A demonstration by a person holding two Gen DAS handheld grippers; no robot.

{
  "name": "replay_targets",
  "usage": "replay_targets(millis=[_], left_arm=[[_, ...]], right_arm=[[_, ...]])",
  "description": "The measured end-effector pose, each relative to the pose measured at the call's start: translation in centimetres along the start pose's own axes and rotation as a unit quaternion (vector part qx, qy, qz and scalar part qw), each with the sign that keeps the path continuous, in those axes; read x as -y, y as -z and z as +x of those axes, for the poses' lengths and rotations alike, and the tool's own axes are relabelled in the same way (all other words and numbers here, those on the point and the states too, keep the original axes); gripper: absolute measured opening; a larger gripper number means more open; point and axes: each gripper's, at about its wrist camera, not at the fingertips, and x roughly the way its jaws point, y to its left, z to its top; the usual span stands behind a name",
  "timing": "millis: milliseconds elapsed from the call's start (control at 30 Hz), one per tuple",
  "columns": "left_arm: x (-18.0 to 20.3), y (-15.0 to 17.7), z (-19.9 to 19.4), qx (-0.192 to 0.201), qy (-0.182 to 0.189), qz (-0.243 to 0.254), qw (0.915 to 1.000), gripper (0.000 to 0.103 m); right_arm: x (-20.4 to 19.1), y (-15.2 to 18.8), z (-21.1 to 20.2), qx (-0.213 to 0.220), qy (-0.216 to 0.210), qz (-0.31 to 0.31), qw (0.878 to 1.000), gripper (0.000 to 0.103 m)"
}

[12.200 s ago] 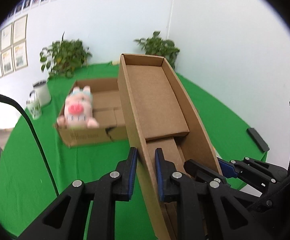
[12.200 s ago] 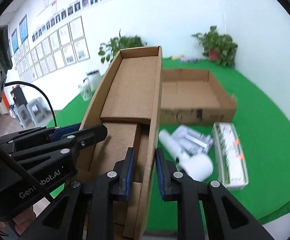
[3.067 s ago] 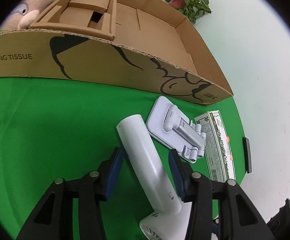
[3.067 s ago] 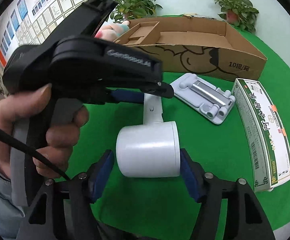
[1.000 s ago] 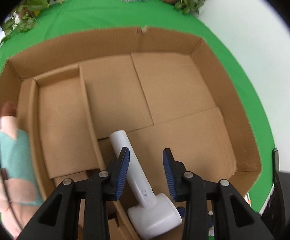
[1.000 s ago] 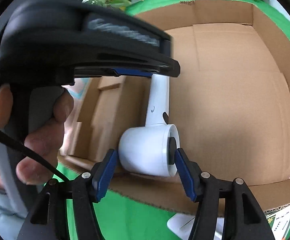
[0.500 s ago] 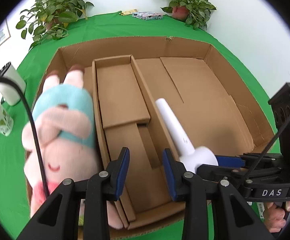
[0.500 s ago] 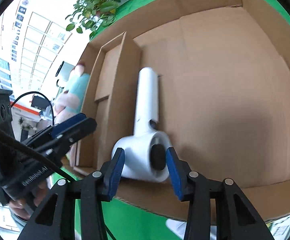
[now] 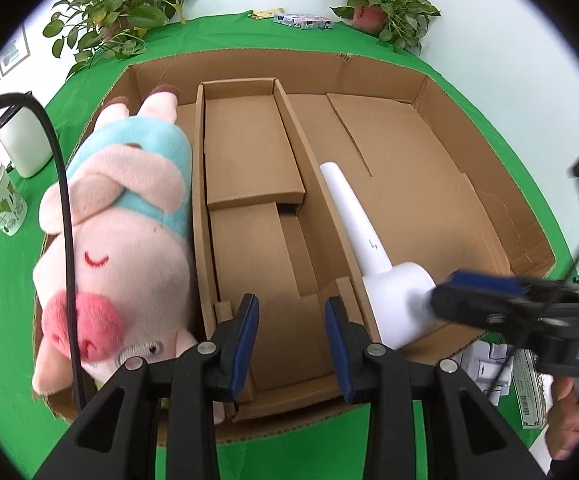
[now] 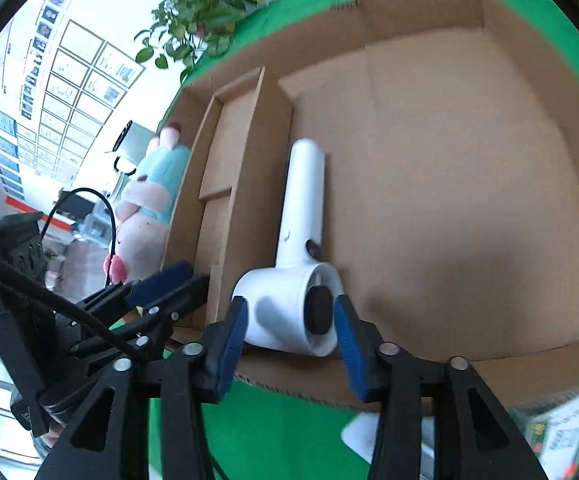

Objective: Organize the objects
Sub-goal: 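Lower the hair dryer into the box beside the insert and open the right gripper, then withdraw the right gripper and move it to the white phone stand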

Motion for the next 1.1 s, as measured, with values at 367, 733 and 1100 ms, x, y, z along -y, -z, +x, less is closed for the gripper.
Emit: replay_targets(millis=[367, 733, 1100], left_arm=[[-0.2, 1.3, -0.7, -0.015, 0.013, -0.048, 0.9987, 0.033], [2.1, 7.4, -8.7, 0.142, -0.057, -0.004, 0.9882, 0.057], [1.6, 13.8, -10.0, 0.191, -0.067, -0.035, 0.9788, 0.062]], right_arm=[[-3.1, 9.8, -8.4, 0.178, 0.163, -0.196, 0.950, 0.095], [1.5, 14.0, -5.7, 0.135, 0.117, -0.237, 0.955, 0.100], [1.0, 15.5, -2.5, 0.051, 0.139, -0.255, 0.955, 0.080]])
